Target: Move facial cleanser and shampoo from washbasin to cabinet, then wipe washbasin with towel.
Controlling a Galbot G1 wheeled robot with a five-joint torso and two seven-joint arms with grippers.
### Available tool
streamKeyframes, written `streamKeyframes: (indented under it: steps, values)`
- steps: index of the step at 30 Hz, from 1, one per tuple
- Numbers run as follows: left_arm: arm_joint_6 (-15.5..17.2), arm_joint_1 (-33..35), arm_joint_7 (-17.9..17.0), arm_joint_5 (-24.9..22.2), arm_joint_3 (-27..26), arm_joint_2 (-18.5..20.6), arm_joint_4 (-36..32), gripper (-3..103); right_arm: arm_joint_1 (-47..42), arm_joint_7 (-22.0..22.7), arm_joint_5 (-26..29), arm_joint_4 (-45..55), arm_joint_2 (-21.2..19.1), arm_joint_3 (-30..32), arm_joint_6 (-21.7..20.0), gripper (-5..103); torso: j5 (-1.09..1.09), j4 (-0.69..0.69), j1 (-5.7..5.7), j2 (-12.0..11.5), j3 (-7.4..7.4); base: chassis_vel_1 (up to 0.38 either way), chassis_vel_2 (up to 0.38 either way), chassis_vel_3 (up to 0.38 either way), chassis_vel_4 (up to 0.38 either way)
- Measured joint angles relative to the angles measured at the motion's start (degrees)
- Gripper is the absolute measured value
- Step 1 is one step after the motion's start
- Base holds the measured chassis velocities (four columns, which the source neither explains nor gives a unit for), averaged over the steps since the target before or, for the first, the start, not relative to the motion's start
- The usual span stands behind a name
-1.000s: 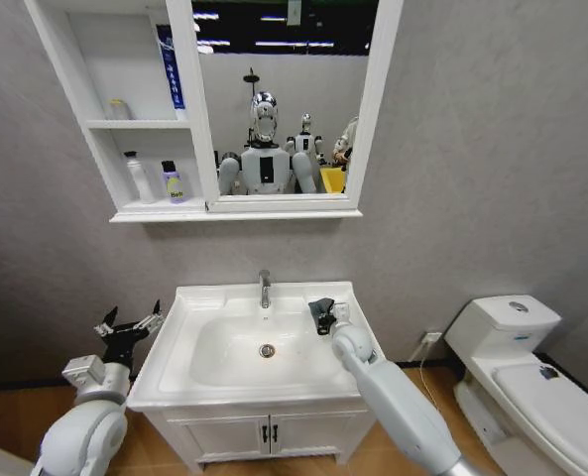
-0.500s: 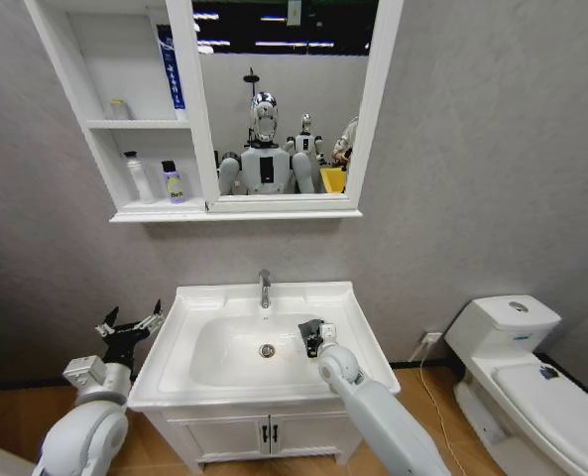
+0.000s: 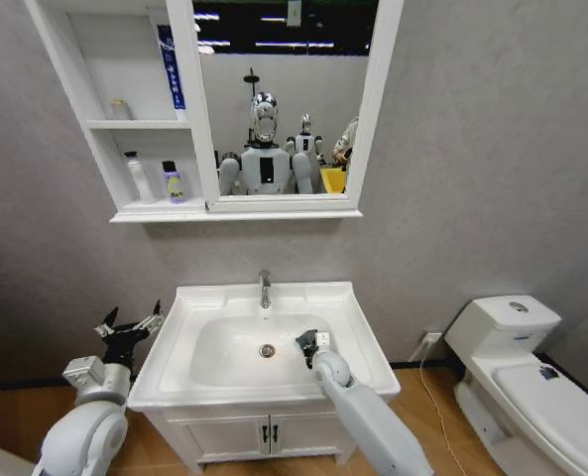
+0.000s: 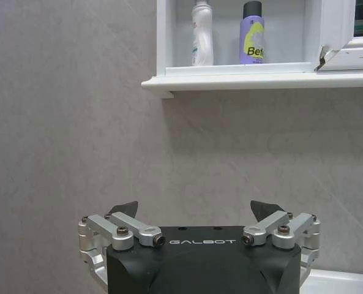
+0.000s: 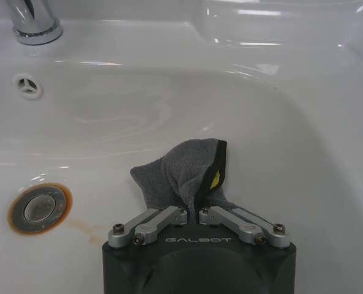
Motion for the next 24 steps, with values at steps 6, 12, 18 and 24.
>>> streamKeyframes:
  steps: [6, 12, 18, 24]
  values:
    - [0.0, 0.6, 0.0, -0.4, -0.8, 0.4, -0.3, 100, 1.2, -1.1, -0.4, -2.4, 1.7, -0.8, 0.4, 3, 0.0, 0.0, 0.01, 0.0, 0.0, 0.0, 0.0, 0.0, 0.0]
    - [0.0, 1.3, 0.0, -1.3, -2.4, 1.2, -0.7, 100, 2.9, -1.9, -0.4, -5.2, 4.0, -1.7, 0.7, 3, 0.0, 0.0, 0.01, 0.0, 0.01, 0.0, 0.0, 0.0, 0.0]
    - [0.0, 2.2, -0.1, -1.8, -3.3, 1.7, -1.4, 100, 3.7, -2.8, -0.1, -7.0, 5.6, -2.1, 0.7, 3, 0.0, 0.0, 0.01, 0.0, 0.01, 0.0, 0.0, 0.0, 0.0]
    - [0.0, 2.9, -0.2, -2.4, -4.4, 2.2, -2.0, 100, 4.3, -4.5, 0.3, -8.8, 7.0, -2.0, 1.1, 3, 0.0, 0.0, 0.01, 0.0, 0.0, 0.0, 0.0, 0.0, 0.0]
